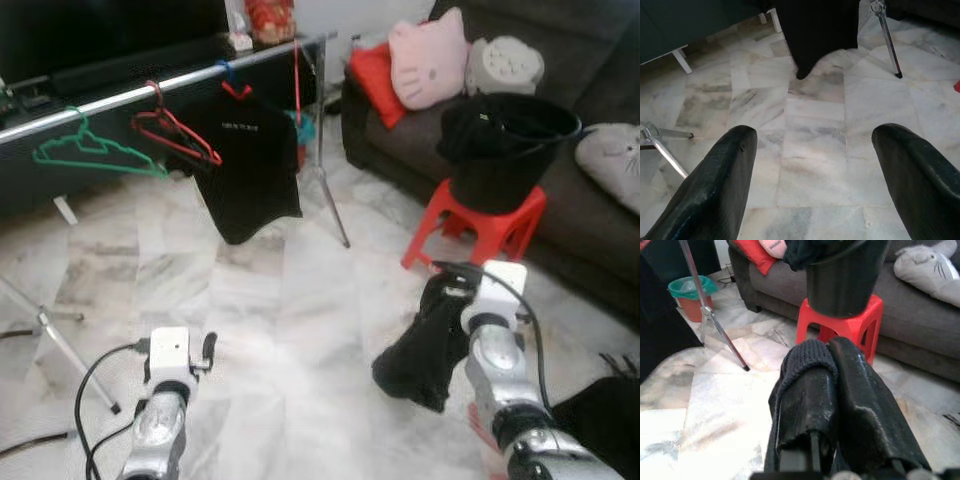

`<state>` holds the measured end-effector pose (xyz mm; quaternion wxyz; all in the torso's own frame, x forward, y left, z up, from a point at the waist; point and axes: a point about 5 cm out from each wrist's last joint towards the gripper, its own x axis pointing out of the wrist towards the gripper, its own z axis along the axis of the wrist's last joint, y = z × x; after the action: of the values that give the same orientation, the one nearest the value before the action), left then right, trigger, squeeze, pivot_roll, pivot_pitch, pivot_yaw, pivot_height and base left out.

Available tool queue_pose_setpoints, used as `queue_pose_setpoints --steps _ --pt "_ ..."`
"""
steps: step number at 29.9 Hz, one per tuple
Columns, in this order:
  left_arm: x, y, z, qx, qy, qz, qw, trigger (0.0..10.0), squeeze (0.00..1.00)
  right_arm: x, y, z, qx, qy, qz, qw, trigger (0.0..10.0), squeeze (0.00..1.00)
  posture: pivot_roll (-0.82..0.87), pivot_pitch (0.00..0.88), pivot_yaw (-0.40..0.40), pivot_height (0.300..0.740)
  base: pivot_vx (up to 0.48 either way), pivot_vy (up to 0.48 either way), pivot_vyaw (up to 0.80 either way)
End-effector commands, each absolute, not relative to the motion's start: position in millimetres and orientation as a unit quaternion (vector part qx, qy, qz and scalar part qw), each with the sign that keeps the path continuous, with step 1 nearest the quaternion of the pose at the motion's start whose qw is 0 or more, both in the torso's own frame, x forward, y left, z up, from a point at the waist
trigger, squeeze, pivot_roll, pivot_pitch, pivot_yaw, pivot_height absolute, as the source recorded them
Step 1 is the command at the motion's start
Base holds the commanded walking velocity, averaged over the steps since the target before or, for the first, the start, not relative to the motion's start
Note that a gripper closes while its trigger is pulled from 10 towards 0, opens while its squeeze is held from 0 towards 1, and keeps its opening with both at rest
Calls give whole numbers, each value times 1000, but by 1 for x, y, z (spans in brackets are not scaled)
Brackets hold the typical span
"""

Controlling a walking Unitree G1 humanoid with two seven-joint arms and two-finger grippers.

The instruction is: Hang hanger

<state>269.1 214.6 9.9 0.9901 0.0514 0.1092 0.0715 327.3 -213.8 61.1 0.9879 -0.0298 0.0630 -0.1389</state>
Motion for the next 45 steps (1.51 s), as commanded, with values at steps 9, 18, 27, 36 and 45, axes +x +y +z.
queue_pose_setpoints --steps 9,18,27,36,45 --pt "275 210 15 30 95 67 993 10000 0 331 -218 70 -30 47 -145 988 10000 0 -1 0 8 728 0 -90 0" --pt "276 210 15 33 101 68 992 10000 0 333 -217 72 -37 44 -142 988 10000 0 -1 0 6 728 92 0 0" --pt "276 213 17 34 97 72 992 10000 0 333 -216 71 -34 45 -141 988 10000 0 0 0 4 728 342 0 45" --pt "275 212 16 34 97 72 992 10000 0 332 -216 69 -42 49 -138 988 10000 0 3 0 1 728 377 0 356" --pt "274 211 15 35 97 71 992 10000 0 332 -214 68 -33 50 -135 989 10000 0 3 0 2 728 385 0 362"
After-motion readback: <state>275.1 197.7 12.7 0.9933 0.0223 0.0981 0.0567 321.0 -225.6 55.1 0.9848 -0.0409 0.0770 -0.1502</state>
